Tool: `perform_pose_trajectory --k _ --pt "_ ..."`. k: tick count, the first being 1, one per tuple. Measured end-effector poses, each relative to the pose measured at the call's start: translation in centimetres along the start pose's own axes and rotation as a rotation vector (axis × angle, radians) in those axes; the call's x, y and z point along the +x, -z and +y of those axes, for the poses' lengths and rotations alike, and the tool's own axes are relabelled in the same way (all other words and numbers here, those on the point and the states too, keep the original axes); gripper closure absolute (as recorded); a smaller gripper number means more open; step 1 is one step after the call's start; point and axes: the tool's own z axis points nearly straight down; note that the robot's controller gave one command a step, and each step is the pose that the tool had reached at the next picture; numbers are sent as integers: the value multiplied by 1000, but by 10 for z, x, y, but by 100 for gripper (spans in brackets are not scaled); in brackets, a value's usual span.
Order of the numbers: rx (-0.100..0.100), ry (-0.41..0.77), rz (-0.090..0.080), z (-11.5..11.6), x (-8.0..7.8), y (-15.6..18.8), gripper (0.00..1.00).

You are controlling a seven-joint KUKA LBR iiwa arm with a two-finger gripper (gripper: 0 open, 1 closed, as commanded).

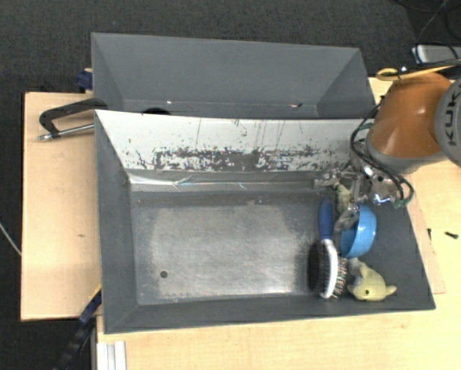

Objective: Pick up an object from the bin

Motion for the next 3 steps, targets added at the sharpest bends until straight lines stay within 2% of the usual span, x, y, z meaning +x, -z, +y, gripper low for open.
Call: perform_pose_trajectory --k 1,2,3 --pt "-4 3 19 0 5 2 100" --pt "3 10 0 8 10 88 100" --pt "2 118 0 19 7 154 100"
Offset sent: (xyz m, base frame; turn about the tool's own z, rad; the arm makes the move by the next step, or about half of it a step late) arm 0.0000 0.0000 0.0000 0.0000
